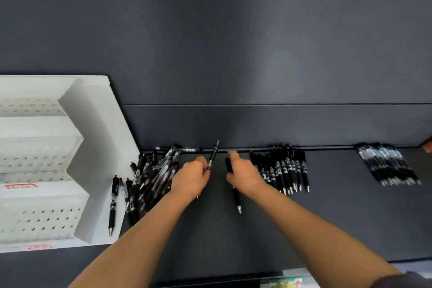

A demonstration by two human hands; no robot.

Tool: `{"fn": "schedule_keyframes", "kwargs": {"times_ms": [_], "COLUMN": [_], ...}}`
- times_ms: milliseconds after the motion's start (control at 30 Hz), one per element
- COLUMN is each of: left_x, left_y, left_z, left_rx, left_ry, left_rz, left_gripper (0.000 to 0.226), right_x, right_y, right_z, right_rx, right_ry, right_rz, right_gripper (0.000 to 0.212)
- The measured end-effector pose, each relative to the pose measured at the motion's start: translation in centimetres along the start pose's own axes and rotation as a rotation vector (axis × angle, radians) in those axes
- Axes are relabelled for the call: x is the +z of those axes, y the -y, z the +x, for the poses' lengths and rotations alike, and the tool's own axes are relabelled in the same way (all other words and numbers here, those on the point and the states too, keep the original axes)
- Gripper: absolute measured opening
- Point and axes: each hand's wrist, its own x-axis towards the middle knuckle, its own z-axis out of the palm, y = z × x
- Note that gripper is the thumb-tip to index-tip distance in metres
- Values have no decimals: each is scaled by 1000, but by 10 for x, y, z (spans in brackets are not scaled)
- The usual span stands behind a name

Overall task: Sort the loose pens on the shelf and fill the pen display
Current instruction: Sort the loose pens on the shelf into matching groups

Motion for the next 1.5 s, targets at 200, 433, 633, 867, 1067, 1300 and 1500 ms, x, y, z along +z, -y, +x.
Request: {"fn": "schedule_keyframes", "kwargs": {"times_ms": [200,433,633,867,1067,1300,1500], "left_x": [16,49,79,88,95,87,59], "left_y": [-52,-122,-162,-181,-185,-183,-154], "left_z": [16,30,39,47,43,38,23], "left_rx": [28,50,-13,-102,-120,-96,-56], "left_ry": [29,68,93,43,66,24,-83], "left_rz": [-1,-149,-181,-154,-65,68,197], "left_gripper": [11,7,11,15,21,22,17], "right_x": [-42,-89,-96,-98,-98,-105,-98], "right_y": [-53,-138,-180,-194,-210,-203,-163], "right_z": [2,-9,-6,16,18,19,19], "right_rx": [19,174,216,137,53,-94,-265], "right_ry": [-129,-192,-125,-33,23,-96,-135], "right_rz": [61,103,71,27,-39,-124,-232], "right_gripper": [54,39,31,7,23,31,31]}}
